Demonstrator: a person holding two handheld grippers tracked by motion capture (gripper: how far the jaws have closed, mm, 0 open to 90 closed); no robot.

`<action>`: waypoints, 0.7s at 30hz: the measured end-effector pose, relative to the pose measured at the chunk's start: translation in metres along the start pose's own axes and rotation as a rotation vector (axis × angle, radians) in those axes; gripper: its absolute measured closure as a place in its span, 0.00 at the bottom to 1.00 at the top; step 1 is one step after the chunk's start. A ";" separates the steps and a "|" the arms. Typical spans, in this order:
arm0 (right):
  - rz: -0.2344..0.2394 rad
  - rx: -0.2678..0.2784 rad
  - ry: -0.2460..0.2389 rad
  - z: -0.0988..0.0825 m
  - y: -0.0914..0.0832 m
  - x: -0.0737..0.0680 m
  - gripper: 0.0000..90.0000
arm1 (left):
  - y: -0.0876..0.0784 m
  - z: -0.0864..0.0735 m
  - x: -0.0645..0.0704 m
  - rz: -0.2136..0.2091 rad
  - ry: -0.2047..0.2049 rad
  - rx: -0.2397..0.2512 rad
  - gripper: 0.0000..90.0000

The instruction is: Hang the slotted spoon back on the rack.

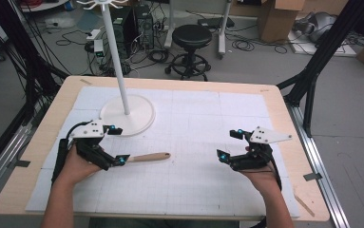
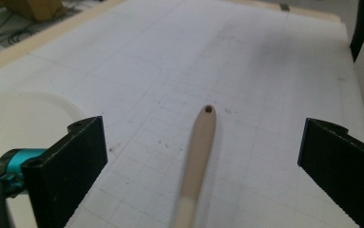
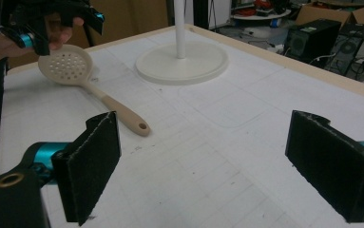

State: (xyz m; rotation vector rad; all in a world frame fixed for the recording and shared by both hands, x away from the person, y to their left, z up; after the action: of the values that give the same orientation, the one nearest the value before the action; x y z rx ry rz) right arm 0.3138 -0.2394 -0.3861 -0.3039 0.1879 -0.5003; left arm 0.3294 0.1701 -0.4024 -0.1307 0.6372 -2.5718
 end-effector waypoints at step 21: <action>-0.001 -0.046 -0.009 -0.006 0.008 -0.001 0.12 | 0.052 -0.032 0.001 0.056 0.011 -0.396 0.36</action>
State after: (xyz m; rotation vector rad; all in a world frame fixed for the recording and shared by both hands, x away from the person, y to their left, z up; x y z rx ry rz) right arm 0.3148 -0.2334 -0.3939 -0.3513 0.1906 -0.4960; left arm 0.3442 0.1428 -0.4548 -0.2256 1.1314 -2.3646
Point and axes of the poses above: each handheld gripper's, and its own axes: y roughly forward along the jaws, z roughly out of its top, x roughly to its right, the point moved 4 cm from there along y, roughly forward along the jaws, and after that the axes turned 6 degrees about z, right-handed, at the moved point
